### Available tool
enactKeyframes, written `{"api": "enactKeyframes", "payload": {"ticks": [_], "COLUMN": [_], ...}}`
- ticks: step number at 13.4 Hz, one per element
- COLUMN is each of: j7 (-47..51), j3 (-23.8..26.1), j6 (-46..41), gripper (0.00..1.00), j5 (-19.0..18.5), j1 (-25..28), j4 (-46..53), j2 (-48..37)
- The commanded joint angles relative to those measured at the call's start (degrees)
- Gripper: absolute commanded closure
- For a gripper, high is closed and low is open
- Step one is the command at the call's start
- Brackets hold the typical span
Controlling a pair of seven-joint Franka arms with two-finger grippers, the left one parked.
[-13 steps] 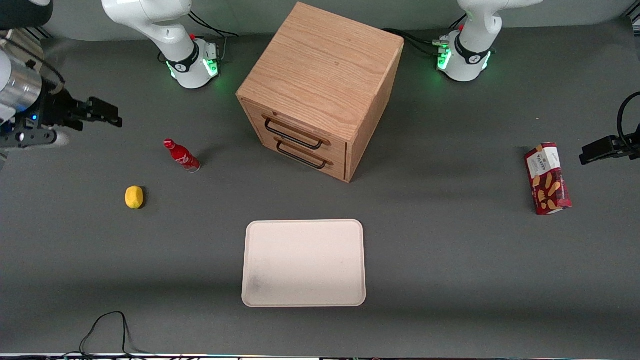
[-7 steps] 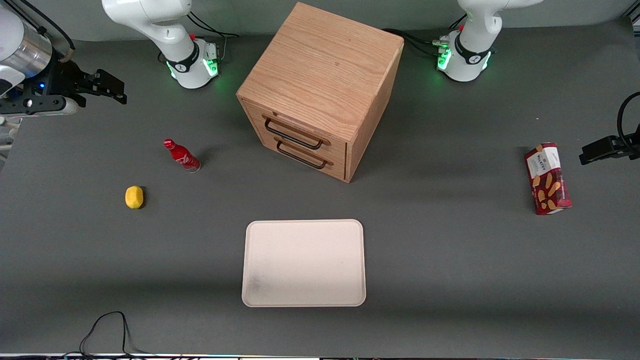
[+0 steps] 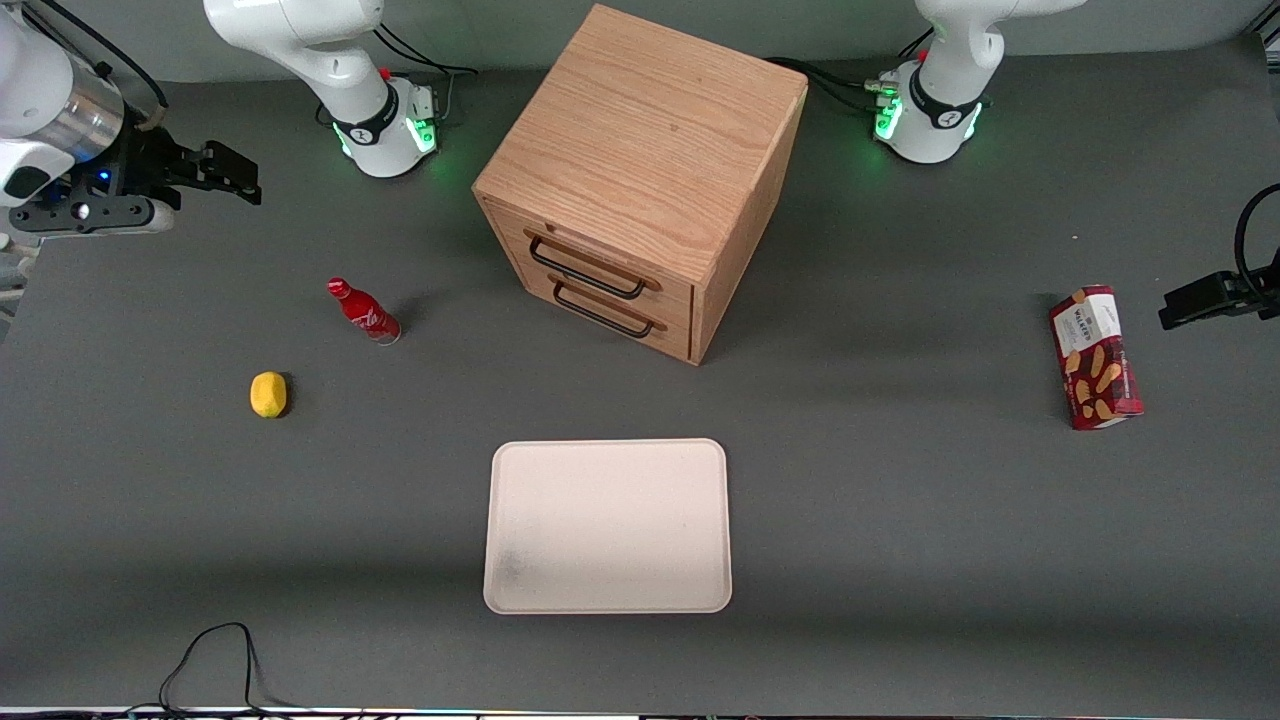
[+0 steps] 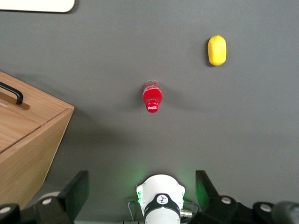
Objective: Place coke bottle on tray
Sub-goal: 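Move the open right gripper down over the red Coca-Cola bottle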
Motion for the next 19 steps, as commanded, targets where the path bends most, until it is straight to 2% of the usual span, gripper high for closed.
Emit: {"api": "enactKeyframes", "payload": {"ticks": [1, 4, 9, 16, 19], "j7": [0.5, 0.2, -1.5, -3.9, -4.0], "j3": [0.1, 0.0, -0.1, -0.2, -0.2], "j6": [5.3, 13.8, 26.2, 41.2, 45.5], "gripper": [0.0, 0.0, 0.01, 0.01, 0.01], "j5": [-0.8, -0.8, -0.7, -0.7, -0.8], "j1": [0.1, 0.1, 0.0, -0.1, 0.0], "j4": [-8.4, -17.8, -27.3, -35.9, -36.5], "j2": [-4.6, -7.5, -6.6, -2.7, 0.9]}}
